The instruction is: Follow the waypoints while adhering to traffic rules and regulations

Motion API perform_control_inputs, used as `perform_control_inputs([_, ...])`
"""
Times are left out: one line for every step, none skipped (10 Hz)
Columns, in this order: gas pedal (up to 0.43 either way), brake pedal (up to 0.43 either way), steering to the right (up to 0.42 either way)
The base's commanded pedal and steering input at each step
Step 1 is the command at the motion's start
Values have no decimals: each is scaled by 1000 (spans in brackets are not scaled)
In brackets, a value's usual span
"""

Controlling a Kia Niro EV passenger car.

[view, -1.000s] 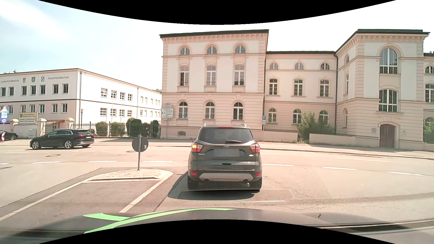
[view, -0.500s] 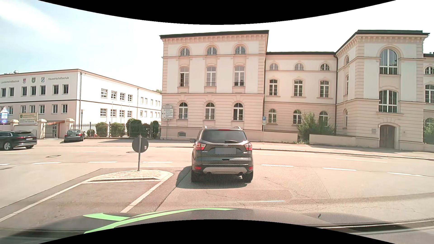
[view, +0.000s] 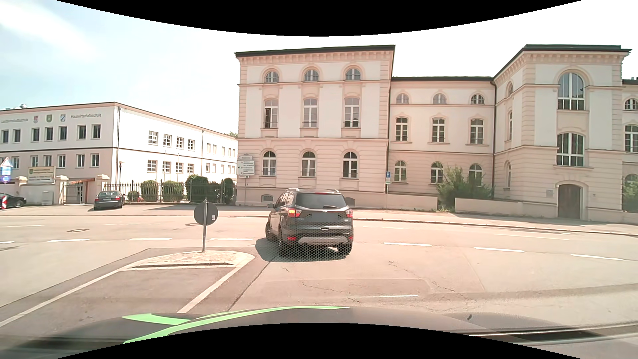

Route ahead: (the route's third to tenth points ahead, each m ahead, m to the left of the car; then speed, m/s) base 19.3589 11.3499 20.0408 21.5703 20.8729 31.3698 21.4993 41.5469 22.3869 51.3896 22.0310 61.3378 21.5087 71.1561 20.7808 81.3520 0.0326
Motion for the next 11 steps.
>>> perform_control_inputs([0, 37, 47])
perform_control_inputs([0, 6, 47])
perform_control_inputs([0, 0, 47])
perform_control_inputs([0, 0, 46])
perform_control_inputs([0, 0, 46])
perform_control_inputs([0, 0, 45])
perform_control_inputs([0, 0, 44])
perform_control_inputs([0, 0, 42])
perform_control_inputs([0, 0, 41])
perform_control_inputs([0, 0, 40])
perform_control_inputs([0, 0, 38])
